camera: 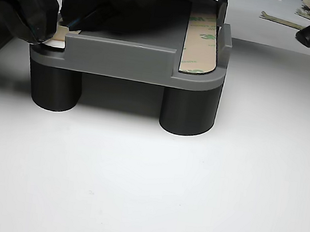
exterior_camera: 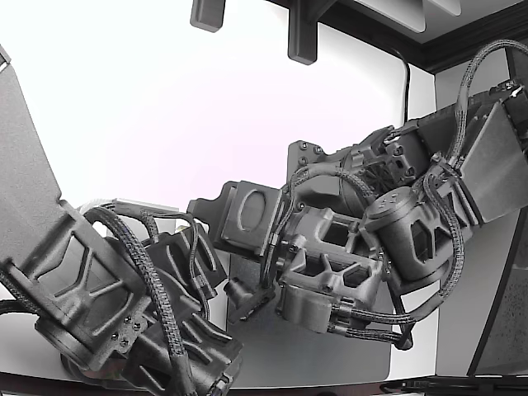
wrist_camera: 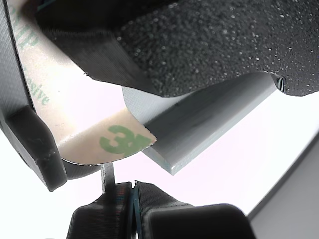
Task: Peel off protective film from adhesive tape.
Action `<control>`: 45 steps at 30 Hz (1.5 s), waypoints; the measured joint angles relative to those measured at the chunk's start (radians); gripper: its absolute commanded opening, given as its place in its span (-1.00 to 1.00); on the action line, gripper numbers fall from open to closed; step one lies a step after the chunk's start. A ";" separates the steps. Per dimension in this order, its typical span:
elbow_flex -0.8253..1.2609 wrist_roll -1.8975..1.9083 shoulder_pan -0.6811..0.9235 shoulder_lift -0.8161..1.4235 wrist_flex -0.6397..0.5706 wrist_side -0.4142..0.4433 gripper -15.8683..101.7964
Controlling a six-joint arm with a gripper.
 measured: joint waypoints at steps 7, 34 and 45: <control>-0.017 0.003 0.008 -0.011 0.012 0.002 -0.92; -0.077 0.025 0.034 -0.084 0.055 0.018 -0.92; -0.091 0.026 0.034 -0.115 0.063 0.020 -0.92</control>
